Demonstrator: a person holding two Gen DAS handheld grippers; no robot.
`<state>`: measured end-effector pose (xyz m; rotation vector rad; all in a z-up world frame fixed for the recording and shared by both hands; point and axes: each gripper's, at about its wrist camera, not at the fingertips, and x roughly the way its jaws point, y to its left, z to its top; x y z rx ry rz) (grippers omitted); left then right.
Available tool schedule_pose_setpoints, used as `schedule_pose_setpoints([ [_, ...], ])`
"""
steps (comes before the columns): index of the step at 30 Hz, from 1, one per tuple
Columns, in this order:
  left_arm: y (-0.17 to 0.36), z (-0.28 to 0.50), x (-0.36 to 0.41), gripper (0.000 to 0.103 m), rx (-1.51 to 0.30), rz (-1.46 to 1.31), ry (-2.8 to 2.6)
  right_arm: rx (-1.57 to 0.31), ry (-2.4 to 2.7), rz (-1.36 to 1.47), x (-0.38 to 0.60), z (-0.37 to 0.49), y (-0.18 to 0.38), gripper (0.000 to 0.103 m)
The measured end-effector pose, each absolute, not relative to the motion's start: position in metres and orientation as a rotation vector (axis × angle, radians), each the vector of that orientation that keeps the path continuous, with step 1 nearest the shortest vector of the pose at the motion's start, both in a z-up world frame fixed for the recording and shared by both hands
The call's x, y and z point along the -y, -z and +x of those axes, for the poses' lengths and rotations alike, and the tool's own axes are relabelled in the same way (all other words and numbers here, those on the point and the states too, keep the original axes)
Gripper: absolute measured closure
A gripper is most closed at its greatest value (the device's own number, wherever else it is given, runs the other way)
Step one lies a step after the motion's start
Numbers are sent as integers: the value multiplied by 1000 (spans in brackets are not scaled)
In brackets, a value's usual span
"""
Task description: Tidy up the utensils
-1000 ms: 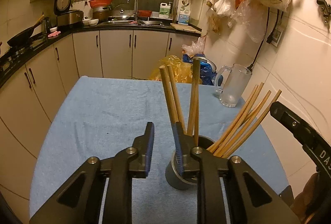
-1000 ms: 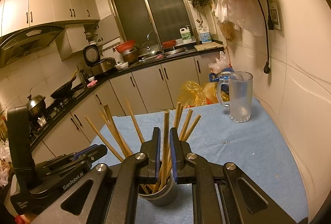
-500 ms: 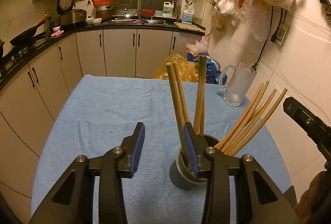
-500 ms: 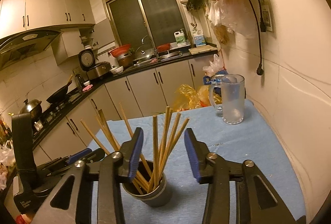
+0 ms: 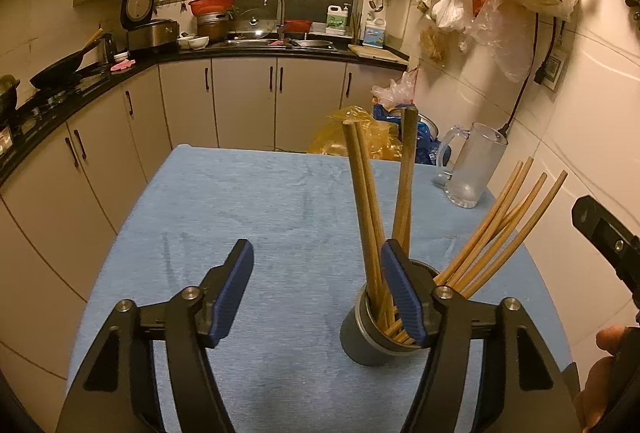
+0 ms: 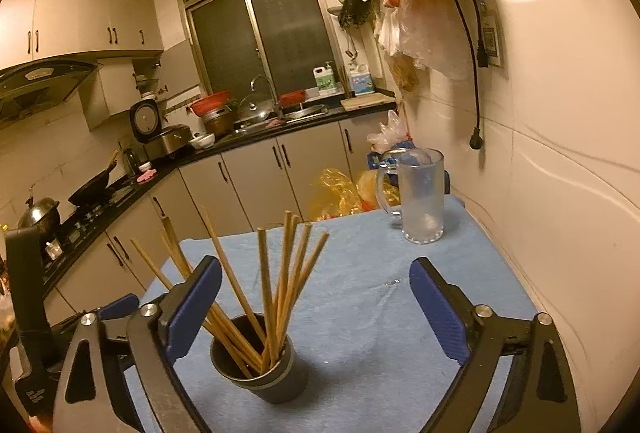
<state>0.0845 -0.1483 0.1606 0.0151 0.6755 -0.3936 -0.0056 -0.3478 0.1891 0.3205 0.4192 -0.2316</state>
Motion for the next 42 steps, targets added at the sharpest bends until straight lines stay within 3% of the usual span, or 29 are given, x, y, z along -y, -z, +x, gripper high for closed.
schedule_pose_setpoints([
  [25,-173,63,128,4,-587,54,241,-530,333,283,345,-5,-172,0],
  [34,-172,67,117,2,-614,97,128,-527,371,214,331,-8,-174,0],
  [42,-175,27,110,2,-501,188,-12,-536,379,191,323,-19,-173,0],
])
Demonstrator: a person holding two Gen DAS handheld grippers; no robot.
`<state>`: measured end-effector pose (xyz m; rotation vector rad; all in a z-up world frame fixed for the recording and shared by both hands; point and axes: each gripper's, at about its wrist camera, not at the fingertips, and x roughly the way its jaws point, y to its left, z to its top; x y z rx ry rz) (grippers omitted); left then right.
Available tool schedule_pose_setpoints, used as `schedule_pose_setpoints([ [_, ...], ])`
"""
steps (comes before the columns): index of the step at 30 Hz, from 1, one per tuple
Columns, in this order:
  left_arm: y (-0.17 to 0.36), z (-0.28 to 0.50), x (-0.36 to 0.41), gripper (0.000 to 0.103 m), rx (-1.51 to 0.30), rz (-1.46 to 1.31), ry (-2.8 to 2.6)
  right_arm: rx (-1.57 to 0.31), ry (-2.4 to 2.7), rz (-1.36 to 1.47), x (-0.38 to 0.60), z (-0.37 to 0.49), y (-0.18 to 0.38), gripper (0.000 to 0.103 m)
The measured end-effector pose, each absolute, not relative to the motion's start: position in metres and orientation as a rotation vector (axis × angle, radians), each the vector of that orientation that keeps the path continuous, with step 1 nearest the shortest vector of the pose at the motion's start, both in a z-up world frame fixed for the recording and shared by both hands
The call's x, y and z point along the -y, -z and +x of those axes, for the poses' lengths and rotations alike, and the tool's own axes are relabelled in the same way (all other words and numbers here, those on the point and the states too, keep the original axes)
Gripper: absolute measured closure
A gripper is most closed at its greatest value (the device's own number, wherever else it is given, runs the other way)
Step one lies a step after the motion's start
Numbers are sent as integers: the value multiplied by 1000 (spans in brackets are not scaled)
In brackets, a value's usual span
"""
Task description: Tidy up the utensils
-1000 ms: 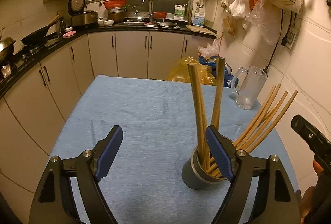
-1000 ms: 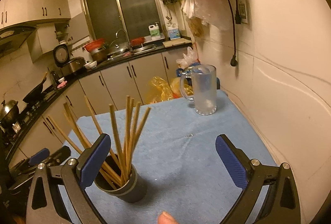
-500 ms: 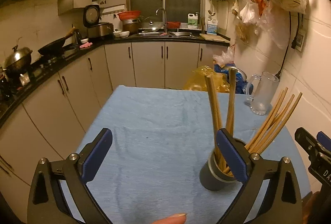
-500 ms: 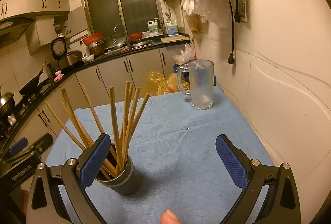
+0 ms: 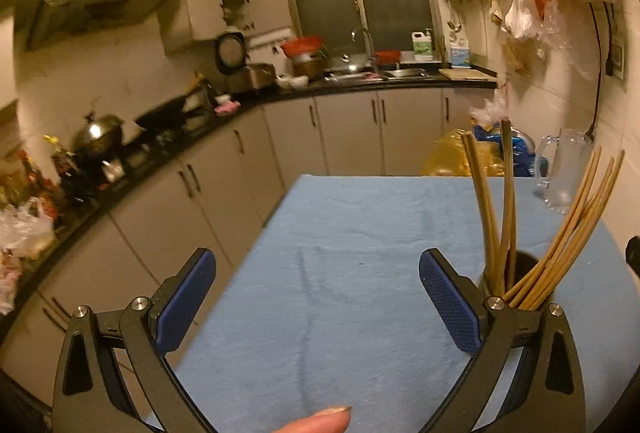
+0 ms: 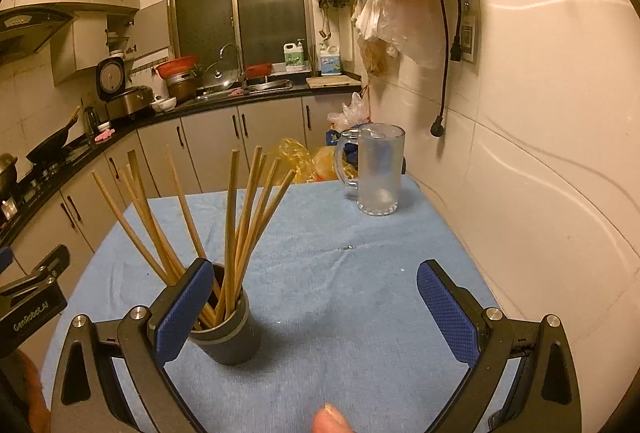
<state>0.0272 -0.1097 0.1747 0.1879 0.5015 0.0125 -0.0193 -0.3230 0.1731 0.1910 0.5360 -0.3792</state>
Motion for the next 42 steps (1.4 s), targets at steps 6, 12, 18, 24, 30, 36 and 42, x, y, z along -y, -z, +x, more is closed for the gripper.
schedule_pose_setpoints([
  [6,-167,-23,103,2,-491,228,28,-528,362,184,309,-50,-173,0],
  [12,-158,-87,87,2,-501,210,79,-490,353,168,286,-103,-170,0],
  [18,-143,-133,73,2,-529,200,95,-504,323,168,259,-156,-149,0],
  [24,-135,-153,68,2,-538,195,99,-523,304,147,248,-171,-141,0],
  [30,-133,-161,66,2,-540,182,108,-524,310,135,245,-176,-134,0],
  [36,-129,-164,71,2,-544,194,123,-516,311,136,244,-179,-133,0],
  [42,-129,-165,71,2,-545,189,121,-513,321,141,246,-182,-132,0],
])
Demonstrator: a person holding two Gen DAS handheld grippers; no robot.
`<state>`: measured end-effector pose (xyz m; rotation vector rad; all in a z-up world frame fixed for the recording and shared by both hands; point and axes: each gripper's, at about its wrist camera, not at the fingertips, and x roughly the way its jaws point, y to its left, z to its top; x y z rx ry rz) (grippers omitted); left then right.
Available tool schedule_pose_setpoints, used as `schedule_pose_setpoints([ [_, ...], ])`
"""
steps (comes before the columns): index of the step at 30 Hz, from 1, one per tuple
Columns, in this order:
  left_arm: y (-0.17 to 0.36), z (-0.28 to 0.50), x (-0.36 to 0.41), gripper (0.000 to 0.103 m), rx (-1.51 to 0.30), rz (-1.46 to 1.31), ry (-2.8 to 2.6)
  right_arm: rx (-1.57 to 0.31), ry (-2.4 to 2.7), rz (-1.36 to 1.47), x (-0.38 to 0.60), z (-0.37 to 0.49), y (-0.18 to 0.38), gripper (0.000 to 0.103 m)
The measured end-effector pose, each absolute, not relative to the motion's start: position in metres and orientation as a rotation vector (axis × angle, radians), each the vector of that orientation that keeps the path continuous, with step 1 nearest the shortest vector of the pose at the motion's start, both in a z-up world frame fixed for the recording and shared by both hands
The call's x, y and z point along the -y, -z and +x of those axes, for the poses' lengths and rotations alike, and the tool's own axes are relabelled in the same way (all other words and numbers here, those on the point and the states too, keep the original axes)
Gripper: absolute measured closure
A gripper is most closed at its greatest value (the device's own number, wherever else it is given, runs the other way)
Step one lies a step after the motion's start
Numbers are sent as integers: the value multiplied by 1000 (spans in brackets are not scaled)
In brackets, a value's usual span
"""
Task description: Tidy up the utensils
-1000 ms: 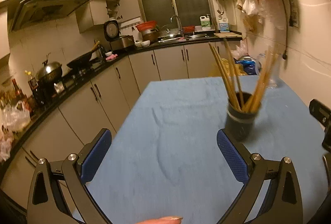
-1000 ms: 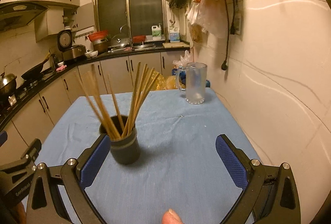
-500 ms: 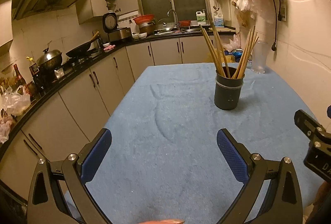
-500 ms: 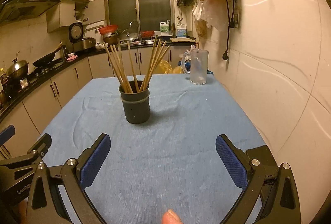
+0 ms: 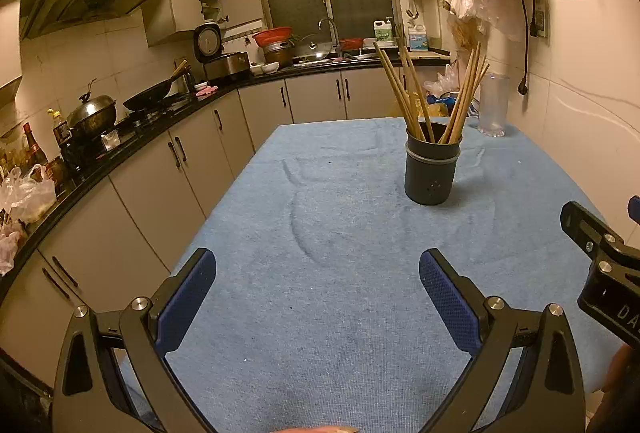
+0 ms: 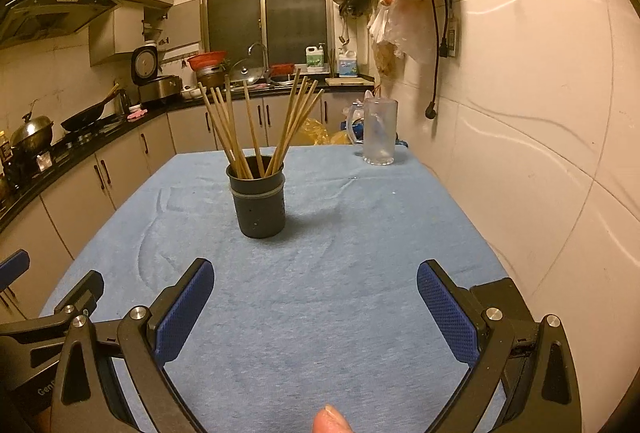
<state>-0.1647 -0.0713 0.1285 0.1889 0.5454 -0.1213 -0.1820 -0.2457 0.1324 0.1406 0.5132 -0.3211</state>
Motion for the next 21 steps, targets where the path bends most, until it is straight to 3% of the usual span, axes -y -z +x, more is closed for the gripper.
schedule_pose_setpoints([
  [21,-125,-163,71,2,-555,171,108,-543,321,149,246,-177,-126,0],
])
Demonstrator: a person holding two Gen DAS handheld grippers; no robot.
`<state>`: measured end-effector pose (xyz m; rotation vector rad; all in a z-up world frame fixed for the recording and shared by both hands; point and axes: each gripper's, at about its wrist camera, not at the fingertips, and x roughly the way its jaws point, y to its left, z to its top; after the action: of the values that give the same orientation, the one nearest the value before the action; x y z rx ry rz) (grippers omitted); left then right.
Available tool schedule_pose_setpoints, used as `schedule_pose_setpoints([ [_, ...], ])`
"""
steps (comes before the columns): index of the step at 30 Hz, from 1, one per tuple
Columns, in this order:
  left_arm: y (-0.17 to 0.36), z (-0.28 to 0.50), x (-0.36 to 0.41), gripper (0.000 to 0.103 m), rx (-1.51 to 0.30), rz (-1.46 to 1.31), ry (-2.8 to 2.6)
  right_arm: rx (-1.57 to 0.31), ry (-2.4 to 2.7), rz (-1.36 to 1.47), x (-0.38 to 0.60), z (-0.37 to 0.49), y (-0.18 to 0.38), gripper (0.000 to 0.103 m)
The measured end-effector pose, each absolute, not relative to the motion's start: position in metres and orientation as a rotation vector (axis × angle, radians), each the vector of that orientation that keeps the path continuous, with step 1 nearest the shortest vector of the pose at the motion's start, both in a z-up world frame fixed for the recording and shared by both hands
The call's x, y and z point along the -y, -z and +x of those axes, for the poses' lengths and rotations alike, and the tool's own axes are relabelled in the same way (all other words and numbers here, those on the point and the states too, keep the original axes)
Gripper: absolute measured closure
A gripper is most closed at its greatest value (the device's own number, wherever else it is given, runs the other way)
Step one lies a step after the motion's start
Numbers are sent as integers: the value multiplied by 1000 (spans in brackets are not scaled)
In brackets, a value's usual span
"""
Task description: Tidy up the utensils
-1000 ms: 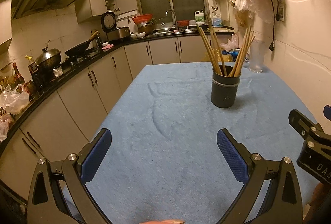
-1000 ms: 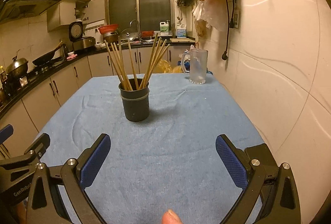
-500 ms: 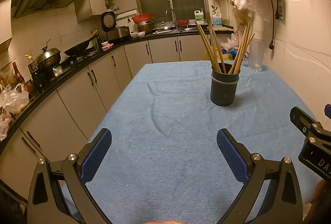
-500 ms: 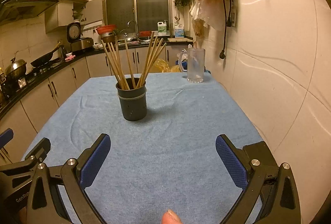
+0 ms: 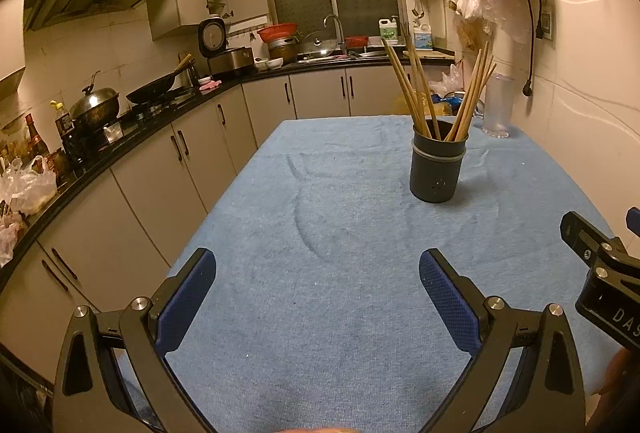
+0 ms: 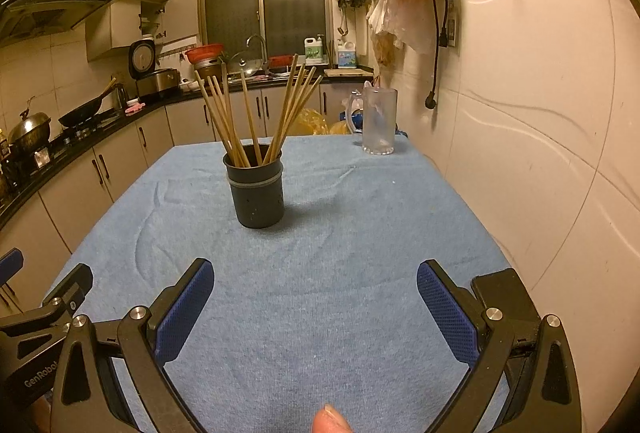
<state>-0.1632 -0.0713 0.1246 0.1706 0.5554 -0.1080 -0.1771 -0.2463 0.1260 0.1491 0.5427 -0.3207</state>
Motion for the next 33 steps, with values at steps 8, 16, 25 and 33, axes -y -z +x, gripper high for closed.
schedule_pose_setpoints([
  [8,-119,-165,72,2,-568,168,105,-553,322,148,246,-174,-122,0],
  [16,-115,-163,72,2,-585,160,109,-573,325,152,247,-173,-114,0],
  [25,-110,-160,73,2,-604,155,112,-590,325,154,248,-171,-109,0],
  [33,-107,-159,71,2,-613,151,112,-602,321,151,248,-168,-106,0],
])
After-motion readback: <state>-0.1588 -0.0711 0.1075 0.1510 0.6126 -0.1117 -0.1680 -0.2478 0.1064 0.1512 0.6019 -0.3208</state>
